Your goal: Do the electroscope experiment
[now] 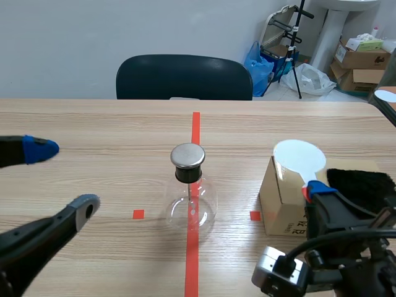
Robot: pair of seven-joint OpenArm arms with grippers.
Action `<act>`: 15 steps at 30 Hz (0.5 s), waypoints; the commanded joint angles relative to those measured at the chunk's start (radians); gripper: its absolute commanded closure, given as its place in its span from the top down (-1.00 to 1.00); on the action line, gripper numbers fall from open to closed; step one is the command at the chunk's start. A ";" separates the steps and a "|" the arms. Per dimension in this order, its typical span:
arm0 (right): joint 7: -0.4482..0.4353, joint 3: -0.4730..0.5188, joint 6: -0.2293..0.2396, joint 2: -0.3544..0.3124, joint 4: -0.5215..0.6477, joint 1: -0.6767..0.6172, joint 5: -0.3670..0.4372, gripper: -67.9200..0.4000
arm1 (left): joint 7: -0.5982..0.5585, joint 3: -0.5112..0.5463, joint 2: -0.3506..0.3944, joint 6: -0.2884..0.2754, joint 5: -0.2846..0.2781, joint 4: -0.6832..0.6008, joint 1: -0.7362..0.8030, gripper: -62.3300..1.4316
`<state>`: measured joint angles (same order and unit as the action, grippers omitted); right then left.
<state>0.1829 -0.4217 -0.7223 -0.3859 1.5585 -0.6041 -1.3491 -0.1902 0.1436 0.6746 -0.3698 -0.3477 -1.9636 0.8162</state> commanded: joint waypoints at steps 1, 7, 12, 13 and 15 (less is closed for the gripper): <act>0.027 -0.023 -0.048 -0.018 0.023 0.033 -0.019 -0.96 | -0.021 -0.022 0.046 0.000 -0.040 0.013 -0.043 0.10; 0.151 -0.140 -0.047 -0.051 0.024 0.127 -0.063 -0.96 | -0.026 -0.145 0.152 -0.074 -0.060 0.149 -0.214 -0.87; 0.230 -0.243 0.019 -0.069 0.022 0.201 -0.085 -0.96 | -0.112 -0.259 0.157 -0.111 -0.059 0.323 -0.359 -0.87; 0.243 -0.263 0.024 -0.073 0.021 0.212 -0.087 -0.96 | -0.136 -0.288 0.158 -0.129 -0.056 0.359 -0.390 -0.87; 0.273 -0.299 0.024 -0.075 0.019 0.232 -0.088 -0.96 | -0.161 -0.350 0.157 -0.153 -0.045 0.422 -0.454 -0.87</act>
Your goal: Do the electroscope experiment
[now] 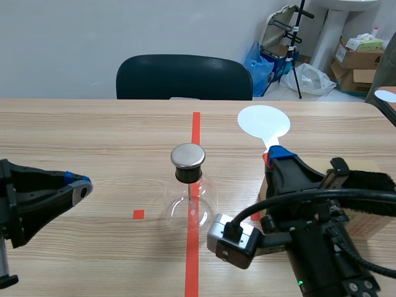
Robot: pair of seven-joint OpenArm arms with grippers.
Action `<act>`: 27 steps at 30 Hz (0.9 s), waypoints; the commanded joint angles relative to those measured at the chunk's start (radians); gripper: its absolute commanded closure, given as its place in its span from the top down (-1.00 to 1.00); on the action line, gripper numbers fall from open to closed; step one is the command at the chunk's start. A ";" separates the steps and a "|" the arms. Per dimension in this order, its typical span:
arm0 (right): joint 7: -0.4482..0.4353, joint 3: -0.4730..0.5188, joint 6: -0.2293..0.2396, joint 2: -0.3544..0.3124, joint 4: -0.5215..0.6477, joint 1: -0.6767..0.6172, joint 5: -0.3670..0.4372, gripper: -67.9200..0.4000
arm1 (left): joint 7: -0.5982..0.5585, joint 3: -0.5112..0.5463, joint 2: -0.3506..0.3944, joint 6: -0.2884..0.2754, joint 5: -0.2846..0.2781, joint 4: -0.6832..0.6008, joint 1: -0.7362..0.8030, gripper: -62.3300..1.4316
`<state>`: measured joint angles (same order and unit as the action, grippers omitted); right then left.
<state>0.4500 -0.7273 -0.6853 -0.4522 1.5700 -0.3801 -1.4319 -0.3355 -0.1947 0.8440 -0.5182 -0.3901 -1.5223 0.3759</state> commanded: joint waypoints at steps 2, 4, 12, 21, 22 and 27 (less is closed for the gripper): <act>0.031 -0.024 0.003 -0.008 0.004 0.024 -0.014 -0.96 | -0.024 -0.078 -0.014 -0.009 0.012 0.037 -0.077 -0.87; 0.047 -0.051 0.005 -0.008 -0.007 0.040 -0.021 -0.96 | -0.048 -0.138 -0.019 -0.009 0.012 0.095 -0.132 -0.87; 0.079 -0.093 0.047 -0.008 -0.046 0.073 -0.024 -0.96 | -0.094 -0.285 -0.121 -0.009 0.073 0.293 -0.318 -0.87; 0.097 -0.092 0.047 -0.008 -0.046 0.073 -0.021 -0.96 | -0.121 -0.304 -0.266 -0.009 0.227 0.465 -0.395 -0.86; 0.100 -0.092 0.047 -0.008 -0.046 0.073 -0.019 -0.96 | -0.121 -0.304 -0.276 -0.009 0.240 0.476 -0.396 -0.86; 0.115 -0.092 0.047 -0.008 -0.046 0.073 -0.008 -0.96 | -0.121 -0.304 -0.306 -0.005 0.242 0.497 -0.396 -0.86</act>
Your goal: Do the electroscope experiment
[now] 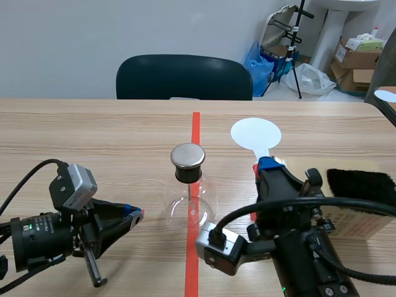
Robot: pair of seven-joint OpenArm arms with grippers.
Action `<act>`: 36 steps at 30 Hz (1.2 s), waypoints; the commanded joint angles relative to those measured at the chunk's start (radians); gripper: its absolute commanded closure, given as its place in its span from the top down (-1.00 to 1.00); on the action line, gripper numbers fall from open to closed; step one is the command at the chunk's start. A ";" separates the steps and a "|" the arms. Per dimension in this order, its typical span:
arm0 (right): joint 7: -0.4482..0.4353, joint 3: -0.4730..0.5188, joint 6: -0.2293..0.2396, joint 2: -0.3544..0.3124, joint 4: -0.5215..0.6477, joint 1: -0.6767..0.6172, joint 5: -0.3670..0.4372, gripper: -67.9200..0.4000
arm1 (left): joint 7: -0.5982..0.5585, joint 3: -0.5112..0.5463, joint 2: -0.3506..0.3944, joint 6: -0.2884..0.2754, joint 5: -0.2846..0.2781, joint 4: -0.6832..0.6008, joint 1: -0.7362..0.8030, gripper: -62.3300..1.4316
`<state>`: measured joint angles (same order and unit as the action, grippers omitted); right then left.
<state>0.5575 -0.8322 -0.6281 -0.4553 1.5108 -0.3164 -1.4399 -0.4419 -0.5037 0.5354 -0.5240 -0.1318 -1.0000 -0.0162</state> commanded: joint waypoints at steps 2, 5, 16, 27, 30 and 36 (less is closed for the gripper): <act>0.010 0.013 -0.006 -0.005 0.013 0.009 0.006 -0.96 | -0.014 0.005 -0.006 0.008 -0.016 -0.026 -0.004 -0.86; 0.014 0.013 -0.006 -0.005 0.013 0.009 0.008 -0.96 | -0.011 0.005 -0.012 0.008 -0.016 -0.026 -0.004 -0.86; 0.021 0.013 -0.007 -0.005 0.013 0.009 0.011 -0.96 | -0.003 0.005 -0.044 0.019 -0.016 -0.026 -0.004 -0.86; 0.024 0.013 -0.007 -0.005 0.013 0.009 0.011 -0.96 | -0.003 0.005 -0.050 0.042 -0.012 -0.026 -0.003 -0.86; 0.024 0.013 -0.007 -0.004 0.013 0.009 0.011 -0.96 | -0.003 0.005 -0.050 0.042 -0.012 -0.026 -0.003 -0.86; 0.024 0.013 -0.007 -0.004 0.013 0.009 0.011 -0.96 | -0.003 0.005 -0.050 0.042 -0.012 -0.026 -0.003 -0.86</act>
